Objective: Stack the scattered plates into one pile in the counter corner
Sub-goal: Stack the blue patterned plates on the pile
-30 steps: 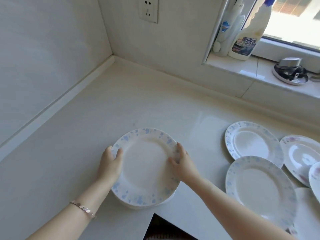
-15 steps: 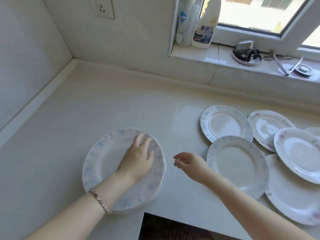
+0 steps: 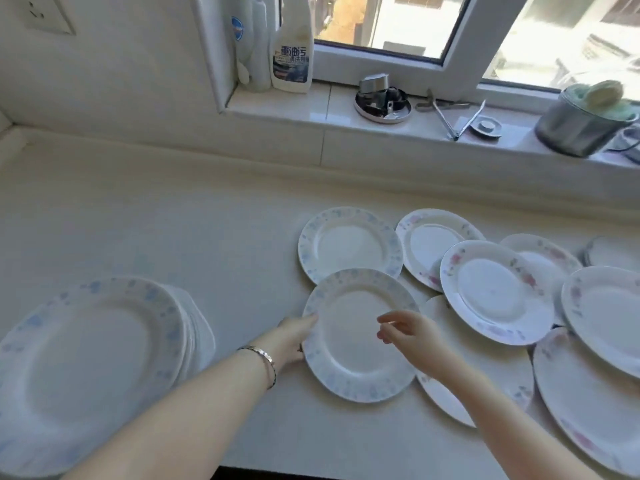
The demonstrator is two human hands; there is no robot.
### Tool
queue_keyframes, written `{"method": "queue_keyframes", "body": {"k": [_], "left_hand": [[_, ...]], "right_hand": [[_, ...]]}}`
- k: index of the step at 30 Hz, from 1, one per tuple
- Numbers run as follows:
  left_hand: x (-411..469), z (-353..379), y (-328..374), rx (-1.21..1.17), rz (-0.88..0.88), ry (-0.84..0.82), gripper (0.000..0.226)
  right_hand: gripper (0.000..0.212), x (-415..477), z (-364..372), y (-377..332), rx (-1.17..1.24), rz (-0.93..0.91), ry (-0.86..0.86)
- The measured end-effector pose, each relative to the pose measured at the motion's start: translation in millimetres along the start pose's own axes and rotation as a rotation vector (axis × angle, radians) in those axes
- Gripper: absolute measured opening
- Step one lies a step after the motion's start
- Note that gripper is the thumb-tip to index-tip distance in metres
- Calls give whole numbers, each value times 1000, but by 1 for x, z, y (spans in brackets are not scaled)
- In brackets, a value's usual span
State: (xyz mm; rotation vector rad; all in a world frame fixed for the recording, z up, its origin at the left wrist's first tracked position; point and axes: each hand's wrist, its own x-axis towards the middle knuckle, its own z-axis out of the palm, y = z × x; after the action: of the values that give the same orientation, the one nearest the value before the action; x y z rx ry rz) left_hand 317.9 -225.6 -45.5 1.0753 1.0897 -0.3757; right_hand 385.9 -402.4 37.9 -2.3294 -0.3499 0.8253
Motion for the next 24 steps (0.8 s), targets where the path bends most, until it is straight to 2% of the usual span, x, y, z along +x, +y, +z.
{"method": "queue_keyframes", "body": {"k": [2,6,9,12,14,17,19,22,24], "left_hand": [[12,10,-8,-35,38,87,39],[14,18,-16,38,172,307,34],[-7,22,-6,22,307,424,24],[-29,16,9,-38,416,549,25],[-39,5,19,-126,459,595,29],[-45,-17,35,-278,464,659,30],[-47,-28,45,-349,460,719,30],[-50,-38,52,-426,475,778,30],[-48,-45,52,-458,474,808,29]], "right_hand": [[12,3,-18,16,28,19,-10],[12,13,-40,42,62,42,23],[18,26,-51,54,141,80,51],[21,52,-55,64,221,160,132],[27,73,-50,63,282,221,118],[32,104,-33,48,433,335,-11],[22,122,-20,37,572,393,-36],[48,146,-7,28,920,505,3],[52,153,-4,26,996,561,58]]}}
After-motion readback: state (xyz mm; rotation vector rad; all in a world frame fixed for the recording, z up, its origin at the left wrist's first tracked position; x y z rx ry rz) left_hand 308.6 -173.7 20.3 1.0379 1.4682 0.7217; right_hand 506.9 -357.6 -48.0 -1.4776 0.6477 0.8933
